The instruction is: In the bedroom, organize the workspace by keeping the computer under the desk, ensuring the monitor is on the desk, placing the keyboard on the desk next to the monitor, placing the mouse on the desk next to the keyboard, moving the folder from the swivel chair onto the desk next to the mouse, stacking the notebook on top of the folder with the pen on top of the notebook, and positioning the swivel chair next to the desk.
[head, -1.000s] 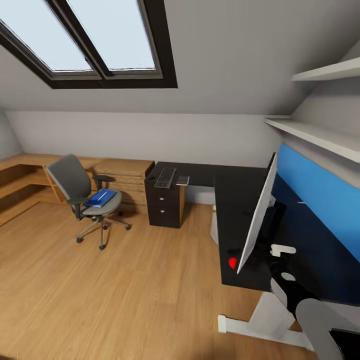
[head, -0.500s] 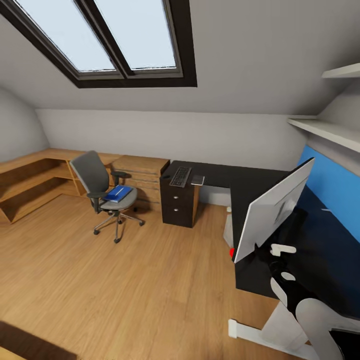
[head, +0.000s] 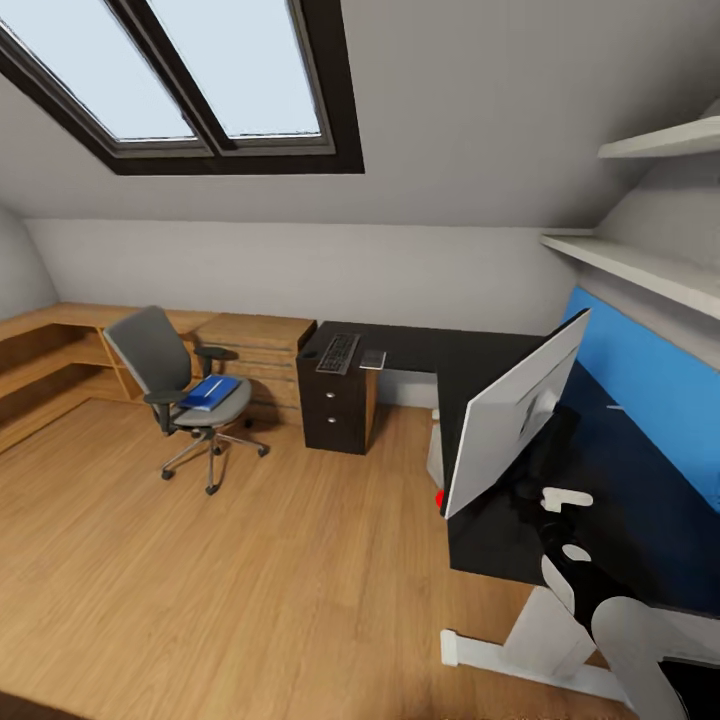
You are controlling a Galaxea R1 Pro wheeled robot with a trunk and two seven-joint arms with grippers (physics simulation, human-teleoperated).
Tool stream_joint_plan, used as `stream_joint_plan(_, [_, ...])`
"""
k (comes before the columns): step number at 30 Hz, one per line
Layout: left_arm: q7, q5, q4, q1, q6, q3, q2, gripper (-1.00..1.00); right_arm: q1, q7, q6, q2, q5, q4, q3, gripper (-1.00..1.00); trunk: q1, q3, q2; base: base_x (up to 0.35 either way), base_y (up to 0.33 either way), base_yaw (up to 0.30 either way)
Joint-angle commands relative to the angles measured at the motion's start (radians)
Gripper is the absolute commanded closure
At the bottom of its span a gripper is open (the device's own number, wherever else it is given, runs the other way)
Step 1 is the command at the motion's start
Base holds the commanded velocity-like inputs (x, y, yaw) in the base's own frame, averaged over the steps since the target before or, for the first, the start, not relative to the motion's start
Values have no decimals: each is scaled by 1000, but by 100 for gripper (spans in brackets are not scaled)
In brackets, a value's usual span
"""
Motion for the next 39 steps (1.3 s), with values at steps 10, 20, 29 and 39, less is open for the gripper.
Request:
stream_joint_plan(10, [6,14,-1,-1,3,-7,1,-100,0,2,-4,-2,-5,6,0,-100,1,-2,-2,1,-66,-30])
stream_joint_plan(20, [7,9,-1,-1,-1,-7,1,-100,0,1,-31,-4,-6,6,0,-100,1,-4,-2,36,-167,0])
stream_joint_plan(29, [16,15,-22,-1,-2,1,3,-100,0,-10,-64,1,-8,28,0,-100,1,-4,-2,1,-3,0])
stream_joint_plan(39, [70,21,-178,-212,396,129,23,-100,0,-11,-88,-1,-9,33,0,-100,1,-4,-2,0,0,0])
